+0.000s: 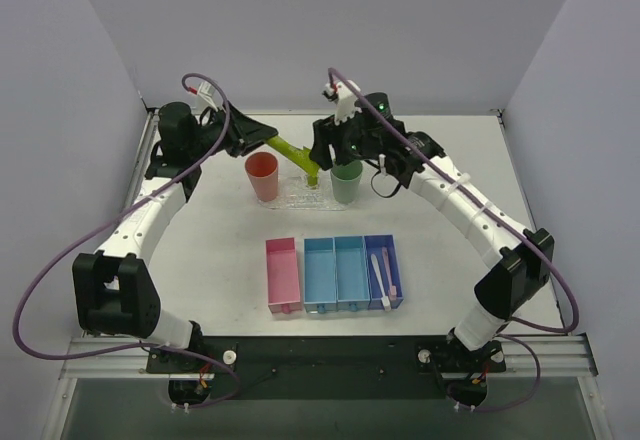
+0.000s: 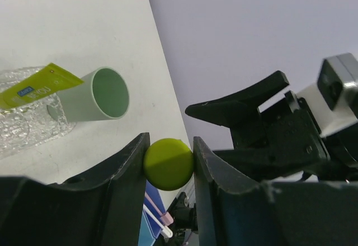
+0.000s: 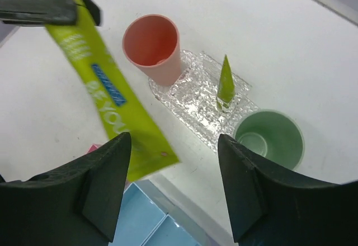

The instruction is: Prepare toiletry sets of a toothbrush and toothpaste on the tray

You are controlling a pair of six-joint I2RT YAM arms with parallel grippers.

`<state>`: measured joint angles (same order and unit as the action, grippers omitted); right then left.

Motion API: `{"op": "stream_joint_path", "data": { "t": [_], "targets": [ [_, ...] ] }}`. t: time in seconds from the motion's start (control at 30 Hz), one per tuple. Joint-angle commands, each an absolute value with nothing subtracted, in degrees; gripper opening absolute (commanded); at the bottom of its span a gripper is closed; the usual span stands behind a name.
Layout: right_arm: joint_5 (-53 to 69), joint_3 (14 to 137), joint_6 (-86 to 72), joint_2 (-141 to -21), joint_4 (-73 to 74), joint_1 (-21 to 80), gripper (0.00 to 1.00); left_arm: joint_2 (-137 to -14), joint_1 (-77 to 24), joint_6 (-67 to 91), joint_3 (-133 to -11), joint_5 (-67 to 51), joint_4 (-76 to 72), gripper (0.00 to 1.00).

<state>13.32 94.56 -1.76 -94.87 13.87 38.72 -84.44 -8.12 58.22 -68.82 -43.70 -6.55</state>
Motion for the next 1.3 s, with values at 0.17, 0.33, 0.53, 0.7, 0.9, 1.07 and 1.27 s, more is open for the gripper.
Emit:
{"op": "stream_joint_path", "data": {
  "t": [0.17, 0.33, 0.53, 0.7, 0.9, 1.07, 1.27],
  "targets": [
    [32.14, 88.08, -33.96, -88.16, 1.51, 29.54, 0.59, -82.00, -5.01, 61.78, -70.66, -44.30, -19.68, 0.00],
    [34.63, 82.71, -41.83, -87.28, -10.01, 27.33, 0.59, -82.70, -4.39, 67.66, -69.00, -44.21, -29.33, 0.00],
    [37.97, 81.56, -47.36, -90.35, -16.95, 27.16, 0.52, -83.23, -4.13, 69.00, -68.56, -43.95, -31.55, 0.00],
    [39.63, 83.31, -49.66, -93.42, -20.92, 27.16, 0.45, -83.23, -3.78, 68.99, -68.55, -43.86, -31.64, 0.00],
    [42.62, 85.16, -51.15, -95.89, -22.41, 27.07, 0.37, -84.02, -3.52, 69.61, -69.61, -43.68, -33.05, 0.00],
    [44.03, 86.31, -51.85, -96.77, -24.16, 27.16, 0.25, -84.29, -3.60, 69.87, -69.35, -43.59, -33.57, 0.00],
    [46.14, 87.71, -53.17, -98.08, -27.51, 27.16, 0.06, -84.64, -3.60, 69.79, -69.34, -43.59, -33.84, 0.00]
  ]
}}
